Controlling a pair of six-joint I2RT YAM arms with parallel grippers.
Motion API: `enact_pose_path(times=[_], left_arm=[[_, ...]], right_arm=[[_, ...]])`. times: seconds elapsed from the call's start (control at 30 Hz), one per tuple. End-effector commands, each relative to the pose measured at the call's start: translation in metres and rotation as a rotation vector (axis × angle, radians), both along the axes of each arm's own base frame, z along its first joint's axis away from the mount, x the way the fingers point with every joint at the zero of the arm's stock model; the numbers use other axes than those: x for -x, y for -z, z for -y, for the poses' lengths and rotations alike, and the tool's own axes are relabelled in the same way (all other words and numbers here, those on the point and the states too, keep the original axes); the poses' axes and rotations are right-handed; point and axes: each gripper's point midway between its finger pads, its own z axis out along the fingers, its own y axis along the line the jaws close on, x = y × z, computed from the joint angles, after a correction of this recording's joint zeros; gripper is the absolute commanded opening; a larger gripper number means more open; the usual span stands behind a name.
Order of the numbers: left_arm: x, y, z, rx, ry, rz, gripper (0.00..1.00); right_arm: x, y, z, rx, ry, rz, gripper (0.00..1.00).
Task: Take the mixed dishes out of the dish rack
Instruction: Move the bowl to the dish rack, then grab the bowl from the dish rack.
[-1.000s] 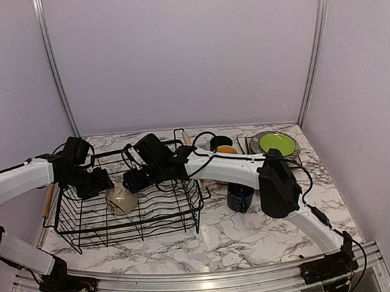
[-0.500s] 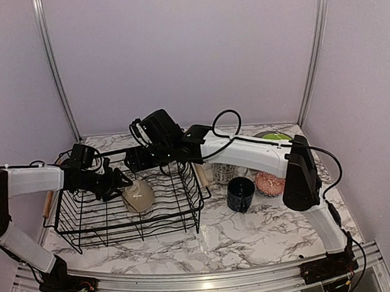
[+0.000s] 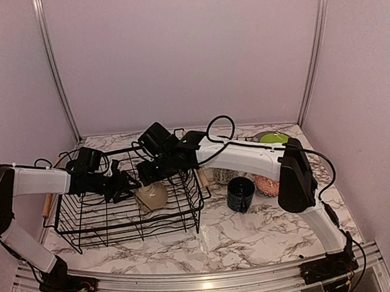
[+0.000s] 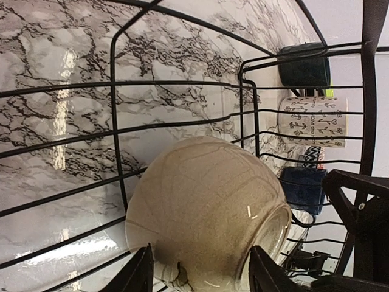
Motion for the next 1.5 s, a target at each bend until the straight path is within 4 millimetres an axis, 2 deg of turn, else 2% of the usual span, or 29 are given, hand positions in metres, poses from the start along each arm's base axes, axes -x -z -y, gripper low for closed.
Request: enact_pose_path(times=[0.0,0.13,0.23,0.37,0.47,0.57,0.67,0.7,0.83,0.9,0.97,1.1,1.23,1.33,1.47], left_arm=[[0.007,0.012,0.002,-0.058,0.017,-0.039,0.56],[0.014,0.013,-0.014,-0.176,0.037,-0.019,0.72],[0.021,0.009,-0.016,-0.192,0.066,-0.007,0.81],[0.025,0.010,-0.008,-0.156,0.099,-0.009,0.86],[0.019,0.008,0.001,-0.104,0.100,0.005,0.86],[0.013,0.004,0.001,-0.099,0.074,0.018,0.85],[0.009,-0.002,-0.001,-0.091,0.046,0.051,0.91],[0.008,-0.003,-0.002,-0.089,0.037,0.059,0.93],[0.007,0.002,-0.008,-0.101,0.005,0.038,0.96],[0.006,0.006,-0.008,-0.093,-0.012,0.020,0.98],[0.007,0.009,-0.007,-0.082,-0.021,-0.004,0.99],[0.002,0.001,0.002,-0.049,-0.014,0.022,0.99],[0.006,0.007,0.015,-0.043,0.016,-0.010,0.99],[0.008,0.010,0.023,-0.042,0.028,-0.012,0.99],[0.008,0.012,0.023,-0.023,-0.006,-0.012,0.99]], right_arm=[[0.007,0.023,0.013,0.119,0.017,-0.010,0.73],[0.009,0.024,0.019,0.123,0.037,-0.029,0.79],[0.014,0.028,0.022,0.098,0.067,-0.091,0.82],[0.023,0.046,0.026,0.071,0.135,-0.231,0.83],[0.016,0.053,0.030,0.043,0.200,-0.267,0.82],[0.012,0.064,0.028,-0.002,0.218,-0.328,0.76],[0.015,0.072,0.025,-0.036,0.209,-0.373,0.67],[0.015,0.071,0.024,-0.043,0.200,-0.370,0.66],[0.018,0.070,0.021,-0.084,0.160,-0.362,0.49],[0.016,0.078,0.027,-0.078,0.173,-0.380,0.36],[0.012,0.088,0.037,-0.037,0.202,-0.380,0.30],[0.002,0.097,0.061,0.071,0.288,-0.310,0.14],[0.002,0.108,0.077,0.161,0.311,-0.275,0.13],[-0.002,0.107,0.087,0.187,0.335,-0.242,0.13],[-0.002,0.107,0.099,0.175,0.376,-0.250,0.11]])
